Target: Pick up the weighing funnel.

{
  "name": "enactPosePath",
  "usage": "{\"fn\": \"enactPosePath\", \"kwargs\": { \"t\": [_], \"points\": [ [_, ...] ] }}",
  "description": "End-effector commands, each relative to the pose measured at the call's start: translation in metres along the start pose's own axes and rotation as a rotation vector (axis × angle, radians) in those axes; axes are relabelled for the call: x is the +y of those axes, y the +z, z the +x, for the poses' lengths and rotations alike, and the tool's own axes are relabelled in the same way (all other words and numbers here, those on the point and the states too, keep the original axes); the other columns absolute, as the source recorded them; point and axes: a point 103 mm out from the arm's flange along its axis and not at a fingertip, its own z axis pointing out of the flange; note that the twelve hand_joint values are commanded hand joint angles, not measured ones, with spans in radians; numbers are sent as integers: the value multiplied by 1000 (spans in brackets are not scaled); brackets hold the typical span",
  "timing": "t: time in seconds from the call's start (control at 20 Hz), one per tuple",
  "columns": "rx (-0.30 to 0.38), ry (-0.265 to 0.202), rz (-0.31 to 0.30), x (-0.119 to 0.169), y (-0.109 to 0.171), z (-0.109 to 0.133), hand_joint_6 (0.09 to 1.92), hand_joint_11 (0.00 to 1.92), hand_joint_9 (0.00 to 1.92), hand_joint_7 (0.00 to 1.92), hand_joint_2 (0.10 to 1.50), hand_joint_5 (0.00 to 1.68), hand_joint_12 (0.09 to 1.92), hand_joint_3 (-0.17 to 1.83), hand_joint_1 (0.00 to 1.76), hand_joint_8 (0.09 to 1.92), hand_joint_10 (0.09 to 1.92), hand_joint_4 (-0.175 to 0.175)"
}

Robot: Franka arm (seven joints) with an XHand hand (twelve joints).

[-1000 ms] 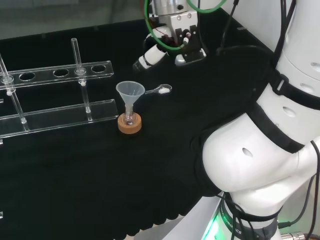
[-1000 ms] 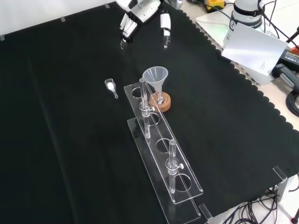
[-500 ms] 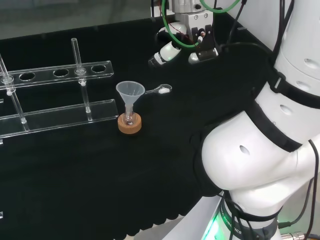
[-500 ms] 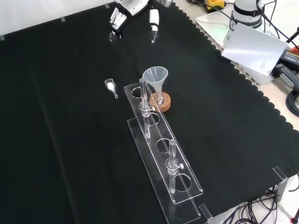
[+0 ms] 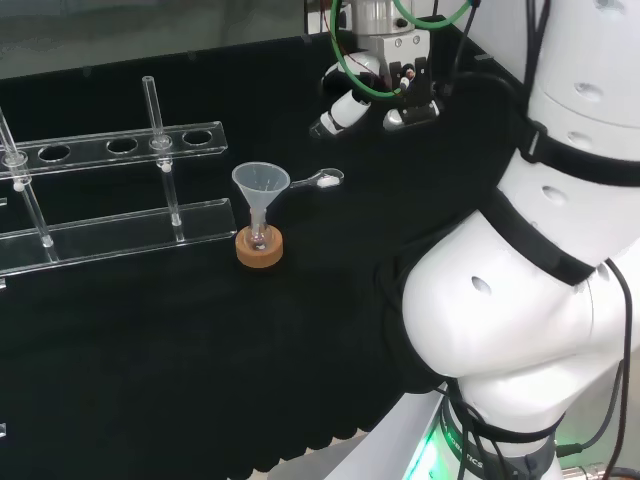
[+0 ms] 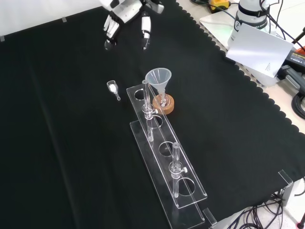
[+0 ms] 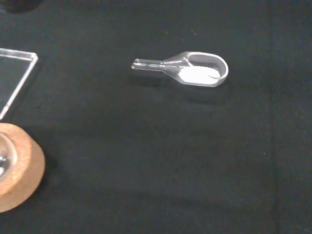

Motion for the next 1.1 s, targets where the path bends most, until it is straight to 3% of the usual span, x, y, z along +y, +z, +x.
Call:
{"fn": "enactPosePath", "kwargs": {
  "t": [0.05, 0.75, 1.1],
  "points": [
    [18, -13, 21, 31, 17, -28, 87, 535, 756, 455, 780, 488, 1310, 172, 616, 737, 570, -27],
    [25, -17, 54, 61, 48, -52, 87, 545, 771, 469, 784, 520, 1300, 195, 707, 728, 552, -17],
    [29, -41, 56, 75, 62, -55, 87, 557, 788, 495, 766, 558, 1284, 231, 758, 718, 535, -19]
  ]
}}
